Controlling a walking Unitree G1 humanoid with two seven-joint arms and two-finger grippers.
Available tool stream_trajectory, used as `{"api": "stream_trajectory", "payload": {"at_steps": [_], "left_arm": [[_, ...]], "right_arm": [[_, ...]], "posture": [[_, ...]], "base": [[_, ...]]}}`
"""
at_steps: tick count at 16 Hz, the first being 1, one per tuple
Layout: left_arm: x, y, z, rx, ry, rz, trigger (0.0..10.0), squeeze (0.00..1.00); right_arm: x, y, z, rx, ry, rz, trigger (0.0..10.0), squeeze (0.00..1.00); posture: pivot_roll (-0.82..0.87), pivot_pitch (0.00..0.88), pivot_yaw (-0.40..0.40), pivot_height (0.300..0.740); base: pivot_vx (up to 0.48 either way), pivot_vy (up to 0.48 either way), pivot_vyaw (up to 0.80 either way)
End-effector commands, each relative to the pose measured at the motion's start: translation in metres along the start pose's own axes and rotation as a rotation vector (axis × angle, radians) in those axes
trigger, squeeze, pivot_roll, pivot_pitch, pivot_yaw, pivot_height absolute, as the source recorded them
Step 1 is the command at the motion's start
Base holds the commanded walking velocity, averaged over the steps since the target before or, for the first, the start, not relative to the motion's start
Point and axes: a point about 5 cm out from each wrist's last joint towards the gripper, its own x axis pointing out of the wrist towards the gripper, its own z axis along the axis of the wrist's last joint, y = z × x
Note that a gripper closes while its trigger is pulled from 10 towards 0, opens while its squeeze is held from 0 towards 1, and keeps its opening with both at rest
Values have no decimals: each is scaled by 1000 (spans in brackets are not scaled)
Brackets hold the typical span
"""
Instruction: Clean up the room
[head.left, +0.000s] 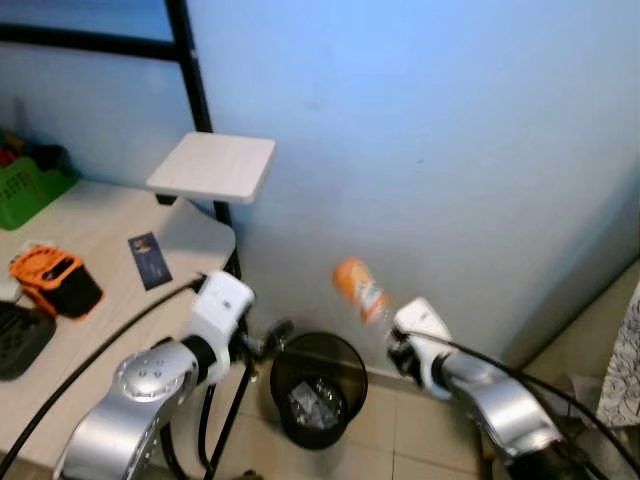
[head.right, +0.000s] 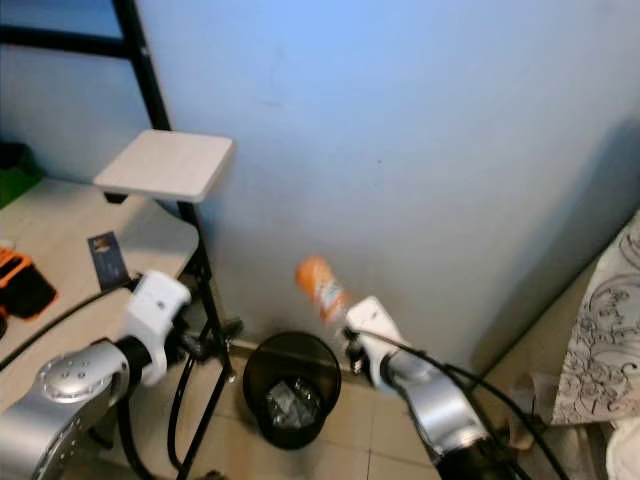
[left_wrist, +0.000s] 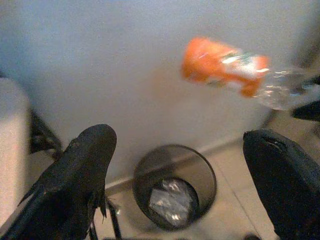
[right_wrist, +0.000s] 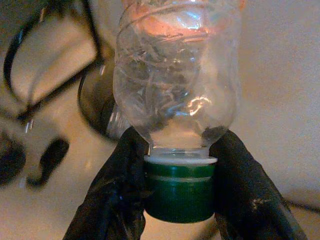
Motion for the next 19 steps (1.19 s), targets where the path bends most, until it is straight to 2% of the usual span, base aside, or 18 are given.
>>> {"api": "stream_trajectory", "payload": {"at_steps": [1,2,3,5,9,13,14,15,17,19], "left_arm": [[4,-2,-2,51,48,-74,10000,0],[6,-2,-7,81,102,-142,10000,0],[7,0,-9,79,130,-162,10000,0],[11,11,-17,118,235,-179,10000,0],[11,21,-17,183,321,-234,10000,0],[11,21,-17,188,330,-249,10000,0],[11,22,-18,187,331,-251,10000,0],[10,22,-18,186,335,-255,10000,0],[11,22,-18,184,335,-258,10000,0],[12,23,-17,182,331,-254,10000,0]], "right_arm": [[12,3,-2,-50,67,30,10000,0],[25,7,-2,-110,114,40,10000,0],[29,9,-1,-116,121,38,10000,0],[44,8,10,-184,125,-37,10000,0],[51,5,30,-237,128,-56,10000,0],[55,14,44,-236,99,-21,10000,0],[56,17,47,-238,94,-6,10000,235],[56,20,50,-229,88,8,10000,1000],[57,23,52,-177,78,40,10000,1000],[57,27,51,-187,83,71,10000,1000]], "posture": [[-22,0,-20,740],[-18,0,-21,740],[-19,0,-21,740],[-22,0,-17,740],[-8,0,-12,740],[-2,0,-20,740],[-2,0,-20,740],[-3,0,-21,740],[0,0,-28,740],[3,0,-33,740]], "base": [[0,0,0],[0,0,0],[0,0,0],[0,0,0],[0,0,0],[0,0,0],[0,0,0],[0,0,0],[0,0,0],[0,0,0]]}}
